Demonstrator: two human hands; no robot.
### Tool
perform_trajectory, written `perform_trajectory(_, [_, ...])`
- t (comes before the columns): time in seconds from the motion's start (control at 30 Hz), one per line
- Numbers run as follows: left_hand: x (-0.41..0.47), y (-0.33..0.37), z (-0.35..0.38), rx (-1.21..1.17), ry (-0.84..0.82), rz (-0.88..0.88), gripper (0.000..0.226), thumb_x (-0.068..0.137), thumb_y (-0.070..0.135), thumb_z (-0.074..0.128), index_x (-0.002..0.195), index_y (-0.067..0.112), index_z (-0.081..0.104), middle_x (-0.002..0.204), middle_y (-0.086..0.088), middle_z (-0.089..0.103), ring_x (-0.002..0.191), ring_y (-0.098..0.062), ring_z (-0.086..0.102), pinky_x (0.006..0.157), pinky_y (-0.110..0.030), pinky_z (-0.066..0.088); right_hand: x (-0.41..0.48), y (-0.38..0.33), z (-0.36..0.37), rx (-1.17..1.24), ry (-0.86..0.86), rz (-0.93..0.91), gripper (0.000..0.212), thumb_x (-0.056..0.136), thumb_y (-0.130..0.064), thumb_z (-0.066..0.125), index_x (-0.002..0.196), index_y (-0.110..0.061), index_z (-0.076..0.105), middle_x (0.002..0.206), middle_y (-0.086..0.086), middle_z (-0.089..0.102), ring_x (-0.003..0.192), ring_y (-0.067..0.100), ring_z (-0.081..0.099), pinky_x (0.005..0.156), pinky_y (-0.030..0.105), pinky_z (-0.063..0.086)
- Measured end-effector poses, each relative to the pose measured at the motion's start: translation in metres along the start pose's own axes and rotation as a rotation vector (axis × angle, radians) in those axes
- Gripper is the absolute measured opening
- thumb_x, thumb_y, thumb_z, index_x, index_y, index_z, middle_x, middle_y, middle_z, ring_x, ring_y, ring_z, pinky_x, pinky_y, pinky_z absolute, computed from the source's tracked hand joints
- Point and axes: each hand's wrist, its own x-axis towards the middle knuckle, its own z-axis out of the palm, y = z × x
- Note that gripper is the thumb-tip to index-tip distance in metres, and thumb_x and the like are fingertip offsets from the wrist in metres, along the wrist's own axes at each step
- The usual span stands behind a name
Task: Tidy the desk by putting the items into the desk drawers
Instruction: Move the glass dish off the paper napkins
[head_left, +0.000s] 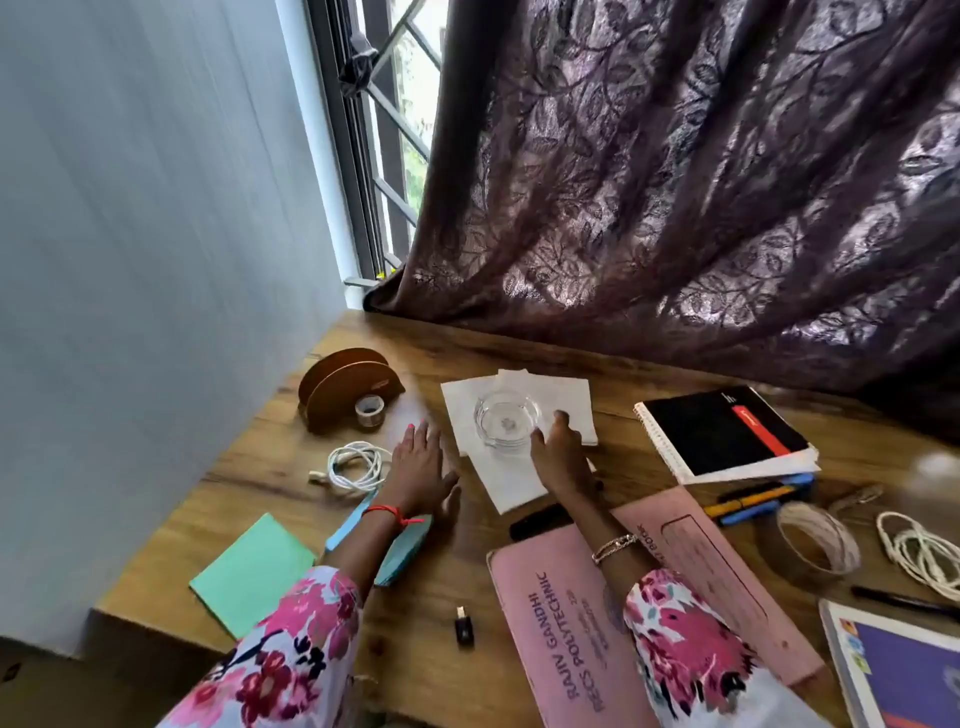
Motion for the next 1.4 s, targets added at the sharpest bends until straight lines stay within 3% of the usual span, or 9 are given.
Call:
perform_trajectory(0.33, [0.035,-0.020,-0.002,-0.104,-0.072,-0.001,0.087,0.091,0.050,0.044,0.148,0.007,-0.005,0.156,-0.014,-0.014,0.144,-0.027,-0.015,0.116,-0.046,-0.004,0.041,-0.014,0.019,0.047,0.050,0.175,0.036,0.091,-0.027,0.049,0.113,0.001,0.050,0.114,0.022,0.058,0.089,0.041,0.065,0.074,0.049,0.057])
perform_trajectory(0.53, [0.038,-0.021,0.001,-0.072,-0.068,0.031,0.086,0.091,0.057,0.034,0.148,0.006,-0.004,0.156,-0.016,-0.013,0.144,-0.026,-0.014,0.115,-0.048,-0.007,0.056,-0.008,0.026,0.050,0.046,0.224,0.019,0.085,-0.009,0.049,0.095,0.002,0.062,0.081,0.022,0.069,0.056,0.034,0.068,0.049,0.038,0.057])
perform_trajectory(0.67, [0.040,-0.023,0.000,-0.049,-0.085,0.042,0.086,0.090,0.059,0.033,0.148,0.006,-0.004,0.156,-0.015,-0.013,0.145,-0.026,-0.013,0.115,-0.048,-0.006,0.068,-0.009,0.017,0.089,-0.042,0.246,0.015,0.086,-0.004,0.048,0.076,0.003,0.056,0.048,0.018,0.059,0.031,0.021,0.056,0.034,0.023,0.045])
perform_trajectory(0.8, [0.044,-0.025,-0.005,-0.060,-0.130,0.049,0.090,0.089,0.058,0.038,0.148,0.006,-0.005,0.156,-0.015,-0.014,0.144,-0.026,-0.014,0.116,-0.048,-0.005,0.084,-0.022,0.008,0.122,-0.086,0.226,0.011,0.081,0.002,0.048,0.074,0.006,0.055,0.046,0.019,0.056,0.037,0.028,0.060,0.033,0.021,0.043])
perform_trajectory(0.93, [0.044,-0.027,-0.006,-0.058,-0.144,0.060,0.090,0.089,0.057,0.039,0.148,0.006,-0.007,0.155,-0.015,-0.016,0.144,-0.026,-0.016,0.116,-0.048,-0.005,0.101,-0.040,0.012,0.229,-0.110,0.227,0.011,0.080,0.005,0.047,0.076,0.010,0.055,0.048,0.018,0.055,0.029,0.023,0.056,0.030,0.020,0.041])
perform_trajectory(1.13, [0.048,-0.029,-0.011,-0.111,-0.186,0.063,0.093,0.088,0.054,0.044,0.147,0.006,-0.008,0.156,-0.014,-0.016,0.144,-0.026,-0.016,0.116,-0.045,-0.005,0.134,-0.076,0.047,0.400,-0.145,0.202,0.016,0.086,0.005,0.038,0.094,0.009,0.050,0.049,0.019,0.052,0.022,0.016,0.050,0.025,0.017,0.037])
perform_trajectory(1.23, [0.050,-0.032,-0.013,-0.089,-0.212,0.061,0.093,0.088,0.056,0.043,0.147,0.006,-0.009,0.156,-0.014,-0.017,0.144,-0.026,-0.017,0.116,-0.045,-0.004,0.151,-0.090,0.069,0.444,-0.167,0.214,0.019,0.090,0.001,0.036,0.104,0.008,0.046,0.037,0.017,0.051,0.021,0.015,0.049,0.025,0.017,0.038])
perform_trajectory(1.3, [0.050,-0.033,-0.012,-0.073,-0.222,0.061,0.093,0.089,0.056,0.042,0.147,0.007,-0.010,0.156,-0.013,-0.018,0.144,-0.026,-0.017,0.116,-0.044,-0.005,0.161,-0.097,0.083,0.450,-0.198,0.238,0.018,0.093,-0.005,0.035,0.108,0.003,0.043,0.023,0.006,0.047,0.020,0.013,0.048,0.026,0.018,0.038])
perform_trajectory(1.4, [0.049,-0.032,-0.012,-0.067,-0.224,0.059,0.092,0.089,0.056,0.042,0.147,0.007,-0.010,0.156,-0.013,-0.018,0.144,-0.025,-0.018,0.116,-0.045,-0.005,0.174,-0.106,0.097,0.477,-0.223,0.257,0.019,0.096,-0.007,0.034,0.111,0.003,0.039,0.023,0.007,0.046,0.019,0.012,0.046,0.026,0.019,0.038])
